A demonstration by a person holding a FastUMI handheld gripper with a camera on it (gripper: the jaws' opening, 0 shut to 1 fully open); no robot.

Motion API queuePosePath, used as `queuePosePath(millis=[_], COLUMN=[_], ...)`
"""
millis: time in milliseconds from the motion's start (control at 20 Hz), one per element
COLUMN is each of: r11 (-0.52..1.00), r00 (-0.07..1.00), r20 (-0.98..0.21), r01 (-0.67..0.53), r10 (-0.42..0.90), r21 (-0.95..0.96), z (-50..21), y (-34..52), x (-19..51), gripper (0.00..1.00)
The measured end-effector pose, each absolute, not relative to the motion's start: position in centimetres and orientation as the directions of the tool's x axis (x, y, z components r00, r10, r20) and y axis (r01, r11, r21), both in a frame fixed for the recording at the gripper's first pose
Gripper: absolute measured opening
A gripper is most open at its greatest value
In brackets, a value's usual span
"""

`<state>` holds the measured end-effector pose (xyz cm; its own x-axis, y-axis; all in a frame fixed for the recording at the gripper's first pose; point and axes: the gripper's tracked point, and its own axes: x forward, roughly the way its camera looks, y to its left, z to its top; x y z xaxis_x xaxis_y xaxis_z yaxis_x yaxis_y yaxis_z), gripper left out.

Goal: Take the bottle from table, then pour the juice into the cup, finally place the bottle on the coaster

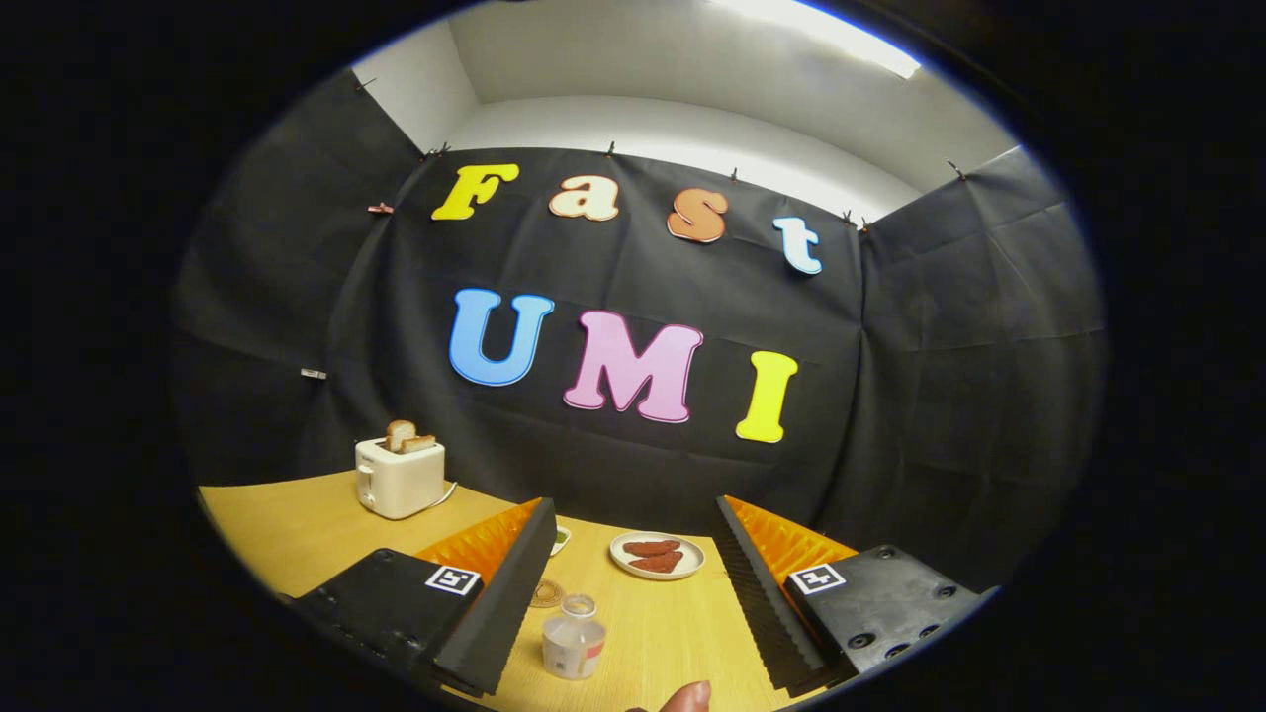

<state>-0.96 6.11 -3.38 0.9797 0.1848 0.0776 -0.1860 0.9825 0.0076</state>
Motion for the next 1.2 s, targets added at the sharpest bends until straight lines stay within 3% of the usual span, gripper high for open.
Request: queuePosePath(millis=[750, 1200], r11=[0.974, 0.975], r00=[0.976, 0.979], r20=[-0.053, -0.101], r01=[-0.205, -0.159], r10=[0.211, 0.176], r21=[0.100, 0.154], z=[-19.5, -23.7], y=[10.6, 11.1], x=[1.9, 3.7], gripper=[0.97, 0.97])
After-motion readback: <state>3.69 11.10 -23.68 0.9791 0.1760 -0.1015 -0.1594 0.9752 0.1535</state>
